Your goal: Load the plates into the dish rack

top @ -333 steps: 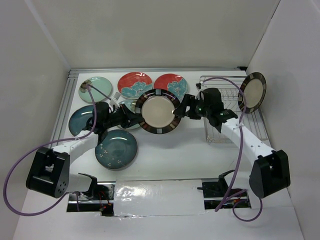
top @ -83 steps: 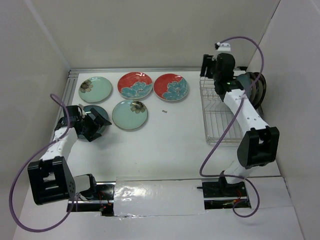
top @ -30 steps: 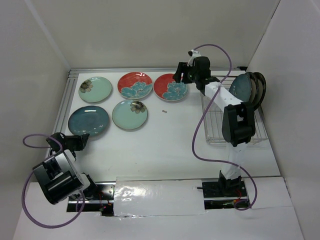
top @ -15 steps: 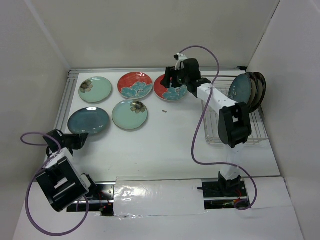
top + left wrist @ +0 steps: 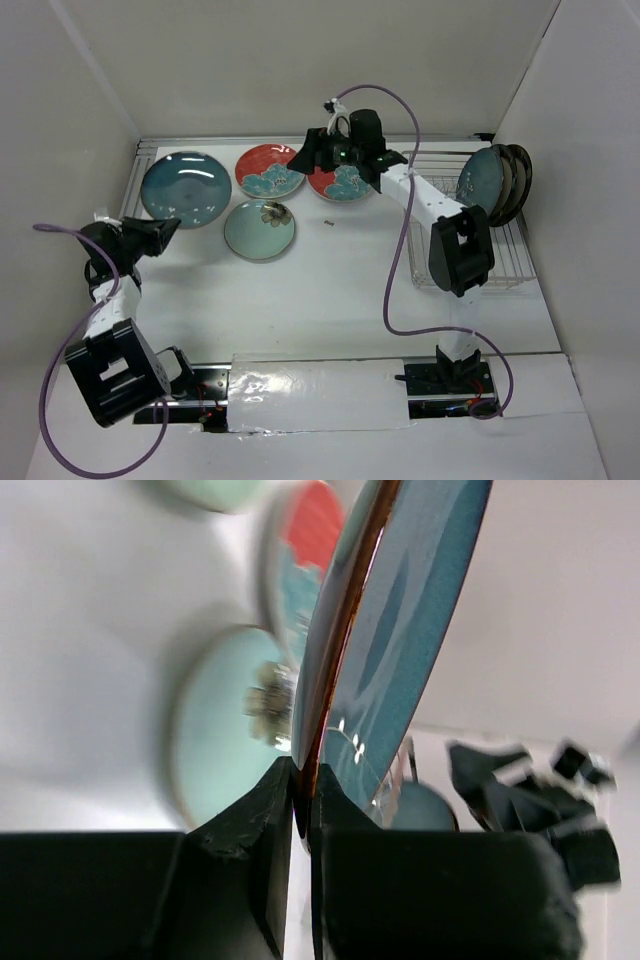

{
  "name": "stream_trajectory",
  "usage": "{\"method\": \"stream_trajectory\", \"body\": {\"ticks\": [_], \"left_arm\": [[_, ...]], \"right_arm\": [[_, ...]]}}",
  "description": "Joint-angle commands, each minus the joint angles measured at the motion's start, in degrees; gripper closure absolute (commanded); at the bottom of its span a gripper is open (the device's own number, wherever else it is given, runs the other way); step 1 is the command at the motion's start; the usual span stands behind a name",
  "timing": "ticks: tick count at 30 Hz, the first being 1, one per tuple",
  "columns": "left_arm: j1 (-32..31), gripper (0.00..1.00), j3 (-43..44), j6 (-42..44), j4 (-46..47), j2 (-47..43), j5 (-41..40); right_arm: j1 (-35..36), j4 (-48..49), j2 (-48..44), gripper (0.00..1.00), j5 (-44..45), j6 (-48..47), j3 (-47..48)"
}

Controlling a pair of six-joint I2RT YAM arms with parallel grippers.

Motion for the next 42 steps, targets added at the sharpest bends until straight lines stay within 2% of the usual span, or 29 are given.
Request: {"method": "stream_trajectory", "body": {"ticks": [1, 5, 12, 18, 20, 21, 22, 23, 24, 25, 26, 28, 30, 31, 33, 34, 37, 38, 39, 40, 42], "left_arm": [[-4.18, 1.00, 6.48, 0.02, 14.91, -2.54, 11.01], [-9.71, 1.00, 7.71, 1.34, 14.92, -2.01, 12.07], [-14.47, 1.00, 9.38, 2.40, 16.84, 0.97, 14.09], [-17.37, 1.00, 10.00, 1.78, 21.69, 2.90, 16.38], [-18.25, 1.00, 10.00, 1.78, 22.38, 3.96, 17.78], [-19.12, 1.00, 10.00, 1.78, 22.39, 4.49, 17.78], [-19.74, 1.00, 10.00, 1.78, 22.39, 5.10, 17.78], [-19.75, 1.00, 10.00, 2.31, 22.91, 5.11, 18.31], [-20.36, 1.00, 10.00, 2.31, 22.92, 5.11, 18.31], [-20.89, 1.00, 10.69, 3.27, 21.61, 5.63, 18.31], [-20.89, 0.97, 11.22, 4.06, 20.21, 5.63, 18.31], [-21.51, 0.74, 12.36, 7.66, 14.15, 6.25, 17.53], [-22.21, 0.43, 14.38, 12.47, 8.44, 6.25, 15.24], [-22.82, 0.33, 15.87, 14.25, 2.58, 6.25, 12.89], [-23.35, 0.20, 17.46, 18.89, -3.16, 5.63, 10.33], [-24.14, 0.12, 18.08, 20.23, -8.15, 5.63, 9.18], [-25.80, 0.06, 21.15, 25.05, -16.17, 6.15, 2.69], [-27.21, 0.03, 23.07, 26.29, -19.07, 7.03, 0.75], [-27.92, 0.01, 24.05, 27.61, -24.40, 7.74, -2.75], [-28.88, 0.01, 25.02, 30.49, -26.98, 9.05, -4.70], [-31.78, 0.01, 27.48, 33.41, -31.73, 10.29, -11.35]], "right_arm": [[2.49, 4.72, 0.77, 0.17, -4.33, 4.75, 2.46], [4.59, 7.72, 0.77, 0.16, -5.65, 7.65, 1.32], [6.36, 11.31, -0.28, 0.15, -6.17, 10.63, -1.40], [7.50, 11.85, -0.28, 0.21, -6.87, 11.17, -3.95], [7.50, 11.85, -0.81, 0.39, -7.49, 11.17, -4.48], [7.50, 11.85, -1.60, 0.61, -7.49, 11.17, -5.26], [7.50, 10.63, -1.60, 0.71, -7.49, 10.38, -5.97], [7.50, 10.62, -2.47, 0.77, -7.49, 10.38, -6.50], [7.50, 10.01, -3.00, 0.89, -7.49, 9.77, -7.02], [7.50, 10.00, -4.31, 0.94, -6.80, 9.76, -7.55], [6.89, 8.61, -5.02, 0.98, -5.92, 8.54, -8.69], [6.10, 6.76, -7.74, 1.00, -4.08, 7.31, -9.23], [4.00, 3.33, -9.77, 1.00, -2.58, 4.94, -10.45], [3.11, 1.67, -12.13, 1.00, 0.21, 3.88, -10.46], [0.23, -3.43, -14.86, 1.00, 3.83, 0.37, -9.85], [-0.58, -5.36, -17.57, 1.00, 8.63, -1.12, -9.84], [-3.92, -12.66, -23.11, 1.00, 18.31, -7.10, -6.86], [-4.62, -13.98, -24.53, 1.00, 25.57, -8.51, -6.85], [-6.11, -14.69, -26.02, 1.00, 28.86, -11.39, -6.85], [-6.82, -14.70, -29.08, 1.00, 36.03, -12.90, -6.85], [-8.48, -14.70, -31.91, 1.00, 43.54, -17.54, -8.86]]}}
